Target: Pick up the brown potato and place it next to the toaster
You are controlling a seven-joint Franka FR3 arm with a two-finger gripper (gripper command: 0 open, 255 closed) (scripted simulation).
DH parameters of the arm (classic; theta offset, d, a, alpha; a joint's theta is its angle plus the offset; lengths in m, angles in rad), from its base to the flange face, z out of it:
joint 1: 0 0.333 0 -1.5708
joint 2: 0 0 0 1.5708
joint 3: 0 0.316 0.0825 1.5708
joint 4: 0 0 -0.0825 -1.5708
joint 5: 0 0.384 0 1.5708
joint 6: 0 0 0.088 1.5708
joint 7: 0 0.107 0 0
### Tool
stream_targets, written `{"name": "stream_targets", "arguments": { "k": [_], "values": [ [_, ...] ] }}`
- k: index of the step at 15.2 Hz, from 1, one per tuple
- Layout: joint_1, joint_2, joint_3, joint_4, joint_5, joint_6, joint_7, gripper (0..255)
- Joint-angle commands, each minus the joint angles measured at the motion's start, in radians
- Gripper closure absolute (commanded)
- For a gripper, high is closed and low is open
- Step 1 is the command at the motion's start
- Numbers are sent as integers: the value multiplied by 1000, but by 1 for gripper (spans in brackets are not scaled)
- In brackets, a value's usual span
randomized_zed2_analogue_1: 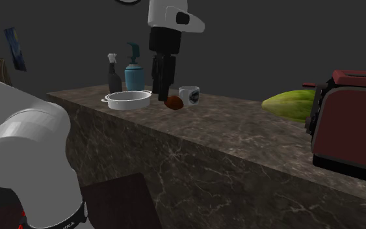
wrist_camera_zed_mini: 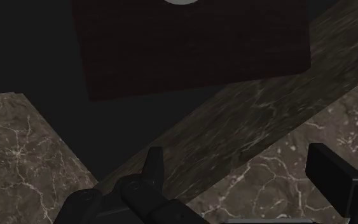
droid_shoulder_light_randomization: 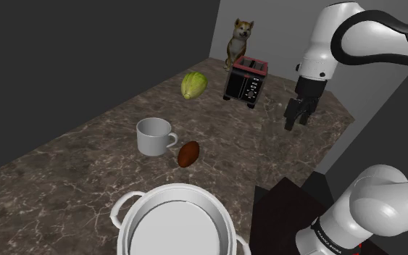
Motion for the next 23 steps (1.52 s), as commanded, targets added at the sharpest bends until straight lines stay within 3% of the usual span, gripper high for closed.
{"name": "stream_targets", "arguments": {
  "k": [1,8,14,19,23],
  "values": [
    [0,0,0,0,0,0,0,0],
    [29,59,157,-19,141,144,238,0],
    [37,173,293,22,222,286,436,0],
    [25,305,406,96,240,403,605,0],
    [2,432,496,181,212,489,751,0]
  ]
}}
